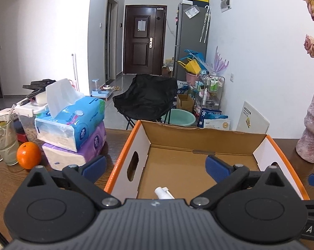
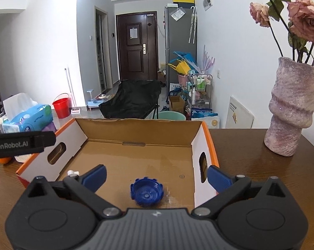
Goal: Organize rigid objects
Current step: 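Open both tools to drop the blue cap and spray bottle into the box, then move both tools back toward the remaining items on the table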
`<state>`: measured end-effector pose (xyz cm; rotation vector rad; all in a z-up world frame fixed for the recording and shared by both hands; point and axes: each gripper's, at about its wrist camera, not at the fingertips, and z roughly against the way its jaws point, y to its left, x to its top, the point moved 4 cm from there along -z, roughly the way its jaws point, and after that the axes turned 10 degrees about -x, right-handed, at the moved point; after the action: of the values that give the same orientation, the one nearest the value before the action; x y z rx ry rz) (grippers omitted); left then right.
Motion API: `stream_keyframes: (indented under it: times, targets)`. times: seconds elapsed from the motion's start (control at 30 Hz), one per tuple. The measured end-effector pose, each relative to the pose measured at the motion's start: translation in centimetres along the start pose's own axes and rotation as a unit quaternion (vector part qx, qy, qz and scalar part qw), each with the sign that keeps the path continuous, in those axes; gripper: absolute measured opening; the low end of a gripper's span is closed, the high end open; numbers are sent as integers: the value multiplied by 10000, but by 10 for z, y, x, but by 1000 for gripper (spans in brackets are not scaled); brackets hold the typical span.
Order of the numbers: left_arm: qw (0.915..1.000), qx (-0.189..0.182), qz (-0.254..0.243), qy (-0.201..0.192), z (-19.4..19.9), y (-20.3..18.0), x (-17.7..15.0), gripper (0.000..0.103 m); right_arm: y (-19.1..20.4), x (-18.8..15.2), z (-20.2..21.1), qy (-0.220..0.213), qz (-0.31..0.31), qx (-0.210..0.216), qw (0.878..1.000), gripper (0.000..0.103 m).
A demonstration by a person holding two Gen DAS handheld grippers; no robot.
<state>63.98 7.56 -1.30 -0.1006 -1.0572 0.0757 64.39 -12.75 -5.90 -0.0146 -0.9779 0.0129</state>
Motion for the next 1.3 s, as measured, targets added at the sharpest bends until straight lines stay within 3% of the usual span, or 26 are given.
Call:
stream_keyframes:
  times: [0.53, 1.3]
  targets:
    - [10000, -35, -16, -60, 58, -1, -7, 103, -11, -4, 65, -438, -7, 28, 9990, 103]
    - [10000, -42, -40, -45, 161, 1, -47, 103, -30, -46, 172, -769, -13, -93, 9970, 103]
